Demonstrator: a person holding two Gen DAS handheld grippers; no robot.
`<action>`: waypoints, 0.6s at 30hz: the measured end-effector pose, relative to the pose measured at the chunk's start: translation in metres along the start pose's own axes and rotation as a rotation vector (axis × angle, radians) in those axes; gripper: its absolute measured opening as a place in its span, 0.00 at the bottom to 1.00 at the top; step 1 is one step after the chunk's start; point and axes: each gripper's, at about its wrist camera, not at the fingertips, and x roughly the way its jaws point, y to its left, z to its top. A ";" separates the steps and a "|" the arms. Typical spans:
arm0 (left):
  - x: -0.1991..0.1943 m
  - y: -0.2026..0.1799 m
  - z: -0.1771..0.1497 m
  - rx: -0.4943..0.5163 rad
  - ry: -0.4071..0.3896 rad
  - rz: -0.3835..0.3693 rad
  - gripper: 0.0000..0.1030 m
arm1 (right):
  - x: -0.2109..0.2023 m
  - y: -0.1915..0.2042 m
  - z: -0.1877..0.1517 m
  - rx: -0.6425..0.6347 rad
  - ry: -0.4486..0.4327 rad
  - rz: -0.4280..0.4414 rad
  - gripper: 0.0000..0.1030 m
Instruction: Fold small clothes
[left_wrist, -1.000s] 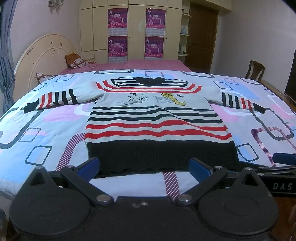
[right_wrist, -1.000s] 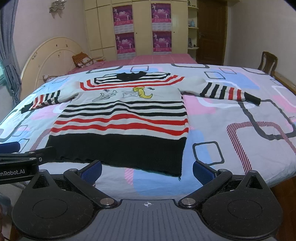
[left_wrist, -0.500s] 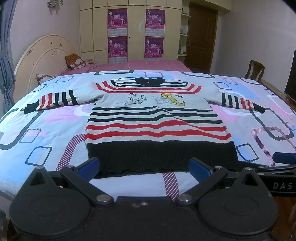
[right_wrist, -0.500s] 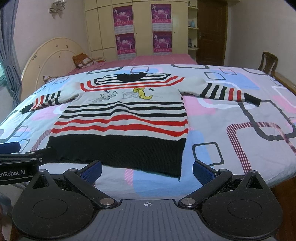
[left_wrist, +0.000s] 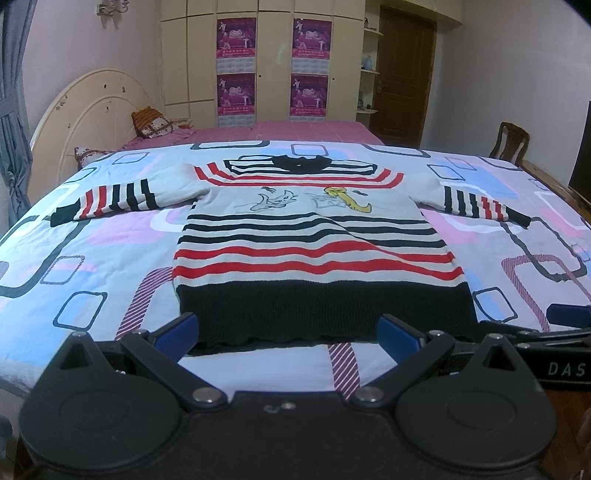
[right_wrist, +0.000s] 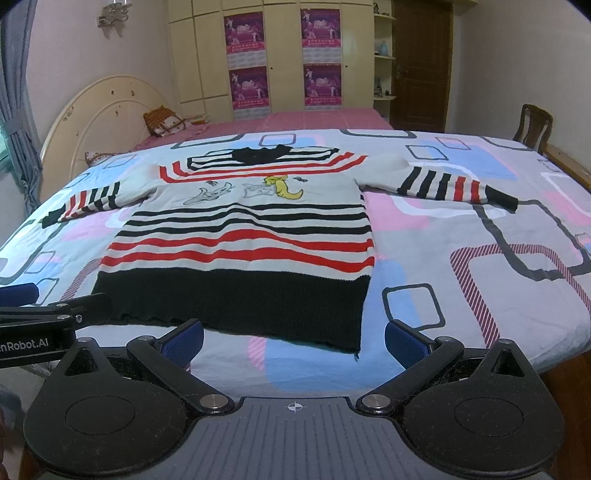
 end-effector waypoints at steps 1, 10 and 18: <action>0.000 0.001 0.000 -0.001 0.000 0.001 1.00 | 0.000 0.000 0.000 0.000 0.000 0.000 1.00; -0.002 0.002 -0.002 -0.004 0.000 0.006 1.00 | 0.000 0.002 0.000 -0.002 0.002 0.000 1.00; -0.002 0.002 -0.002 -0.006 0.002 0.002 1.00 | 0.000 0.002 0.000 -0.002 0.002 0.000 1.00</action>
